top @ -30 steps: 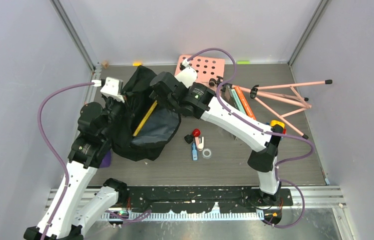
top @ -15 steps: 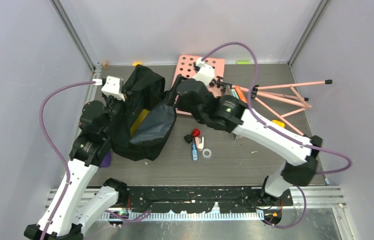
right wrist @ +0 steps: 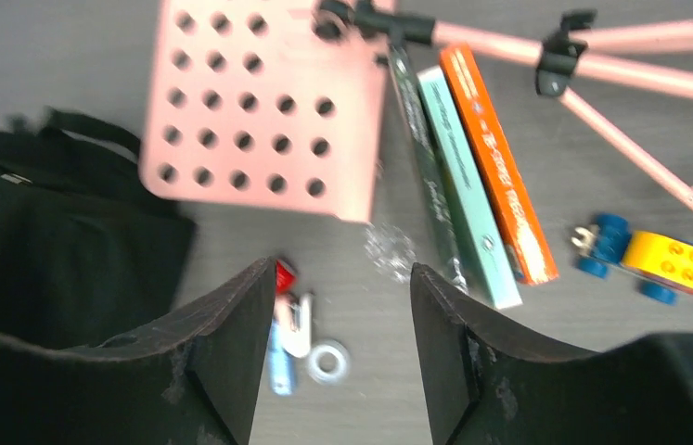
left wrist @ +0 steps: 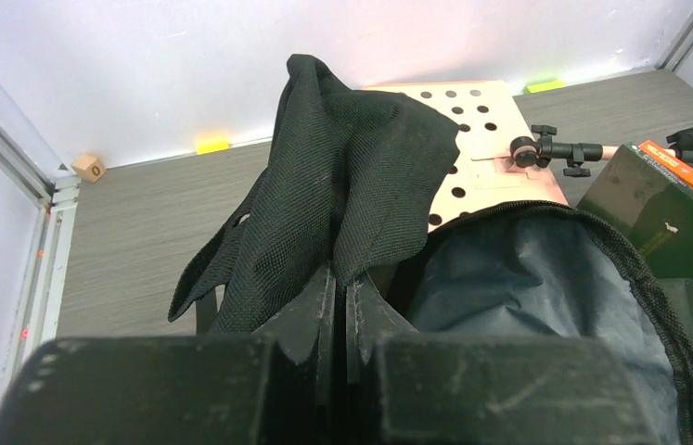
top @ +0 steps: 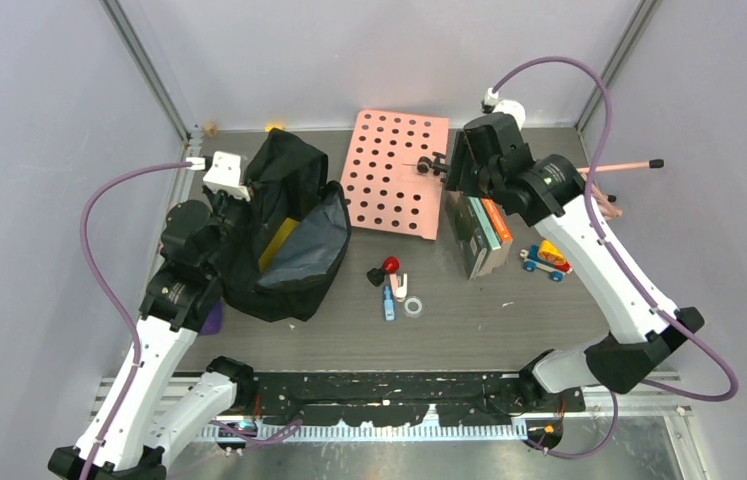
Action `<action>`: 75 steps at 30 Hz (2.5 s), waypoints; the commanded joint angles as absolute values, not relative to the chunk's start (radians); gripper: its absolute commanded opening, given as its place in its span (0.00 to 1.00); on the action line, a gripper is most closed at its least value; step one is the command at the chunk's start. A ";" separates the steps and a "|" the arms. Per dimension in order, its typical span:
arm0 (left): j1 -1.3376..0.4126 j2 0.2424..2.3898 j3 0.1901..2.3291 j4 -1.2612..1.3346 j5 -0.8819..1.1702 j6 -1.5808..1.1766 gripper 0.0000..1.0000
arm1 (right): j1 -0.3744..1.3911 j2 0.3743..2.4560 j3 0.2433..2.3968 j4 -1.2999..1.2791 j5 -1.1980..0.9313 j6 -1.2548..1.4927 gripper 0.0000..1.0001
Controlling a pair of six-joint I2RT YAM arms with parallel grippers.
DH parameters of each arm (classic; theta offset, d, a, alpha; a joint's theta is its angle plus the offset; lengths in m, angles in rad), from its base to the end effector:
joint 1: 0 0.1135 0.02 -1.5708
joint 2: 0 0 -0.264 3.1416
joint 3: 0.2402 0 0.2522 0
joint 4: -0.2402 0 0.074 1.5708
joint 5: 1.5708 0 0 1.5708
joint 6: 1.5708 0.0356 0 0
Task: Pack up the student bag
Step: Place the book in the student bag, then pick up the book from the center of the board.
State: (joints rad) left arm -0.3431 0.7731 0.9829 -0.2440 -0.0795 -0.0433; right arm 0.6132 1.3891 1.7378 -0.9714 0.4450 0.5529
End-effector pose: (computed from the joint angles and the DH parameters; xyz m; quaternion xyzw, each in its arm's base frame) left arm 0.1587 -0.0537 0.4038 0.0800 0.7146 -0.1053 0.6869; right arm 0.2282 0.1418 0.4513 0.0745 0.8704 0.0812 0.4798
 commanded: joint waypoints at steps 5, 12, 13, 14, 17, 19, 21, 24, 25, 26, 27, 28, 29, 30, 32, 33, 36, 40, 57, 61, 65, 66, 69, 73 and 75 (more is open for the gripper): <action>-0.345 0.798 0.978 -0.245 -0.098 -0.027 0.00 | 0.511 1.486 1.676 -1.152 0.308 0.368 0.59; -0.345 0.799 0.979 -0.245 -0.094 -0.029 0.00 | 0.453 1.544 1.594 -1.156 0.264 0.368 0.55; -0.345 0.799 0.979 -0.245 -0.094 -0.029 0.00 | 0.449 1.553 1.588 -1.155 0.262 0.368 0.55; -0.345 0.798 0.978 -0.245 -0.094 -0.029 0.00 | 0.442 1.556 1.576 -1.150 0.259 0.365 0.54; -0.345 0.797 0.978 -0.245 -0.094 -0.029 0.00 | 0.431 1.573 1.557 -1.135 0.260 0.359 0.54; -0.345 0.795 0.978 -0.245 -0.094 -0.029 0.00 | 0.423 1.583 1.543 -1.120 0.257 0.355 0.54; -0.345 0.795 0.979 -0.245 -0.095 -0.028 0.00 | 0.416 1.595 1.531 -1.108 0.256 0.350 0.53; -0.345 0.794 0.978 -0.245 -0.098 -0.029 0.00 | 0.412 1.620 1.525 -1.098 0.256 0.344 0.51; -0.345 0.794 0.979 -0.245 -0.098 -0.028 0.00 | 0.411 1.625 1.526 -1.092 0.250 0.343 0.50; -0.345 0.794 0.978 -0.245 -0.098 -0.028 0.00 | 0.411 1.631 1.526 -1.090 0.248 0.342 0.50; -0.345 0.795 0.978 -0.245 -0.098 -0.028 0.00 | 0.411 1.634 1.527 -1.086 0.244 0.340 0.50; -0.345 0.795 0.979 -0.245 -0.098 -0.027 0.00 | 0.411 1.639 1.527 -1.084 0.244 0.339 0.50; -0.345 0.794 0.978 -0.245 -0.098 -0.027 0.00 | 0.411 1.643 1.529 -1.083 0.244 0.338 0.49; -0.345 0.794 0.979 -0.245 -0.098 -0.027 0.00 | 0.411 1.648 1.528 -1.083 0.243 0.337 0.49; -0.345 0.793 0.977 -0.245 -0.098 -0.028 0.00 | 0.411 1.655 1.528 -1.082 0.239 0.334 0.47; -0.345 0.791 0.977 -0.245 -0.098 -0.027 0.00 | 0.411 1.659 1.528 -1.082 0.235 0.333 0.46; -0.345 0.791 0.977 -0.244 -0.098 -0.026 0.00 | 0.411 1.663 1.528 -1.076 0.222 0.333 0.42; -0.345 0.792 0.977 -0.244 -0.098 -0.026 0.00 | 0.411 1.673 1.526 -1.056 0.221 0.335 0.40; -0.345 0.785 0.977 -0.244 -0.106 -0.020 0.00 | 0.413 1.795 1.610 -1.027 0.252 0.317 0.11; -0.345 0.779 0.976 -0.245 -0.120 -0.014 0.00 | 0.412 1.777 1.613 -1.041 0.243 0.323 0.01; -0.345 0.775 0.976 -0.244 -0.109 -0.016 0.00 | 0.422 1.746 1.634 -1.098 0.233 0.337 0.00; -0.345 0.775 0.976 -0.243 -0.107 -0.018 0.00 | 0.423 1.732 1.649 -1.114 0.232 0.345 0.00; -0.345 0.773 0.976 -0.242 -0.100 -0.022 0.00 | 0.438 1.693 1.686 -1.197 0.206 0.382 0.00; -0.345 0.767 0.976 -0.241 -0.091 -0.026 0.00 | 0.466 1.620 1.774 -1.296 0.171 0.422 0.01; -0.345 0.764 0.975 -0.239 -0.089 -0.028 0.00 | 0.482 1.596 1.837 -1.357 0.170 0.440 0.01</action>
State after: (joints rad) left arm -0.3450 0.7818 0.9829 -0.2451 -0.0925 -0.0338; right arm 0.4511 1.7420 1.6768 -1.2308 0.1860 0.3859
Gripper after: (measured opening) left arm 0.034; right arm 0.253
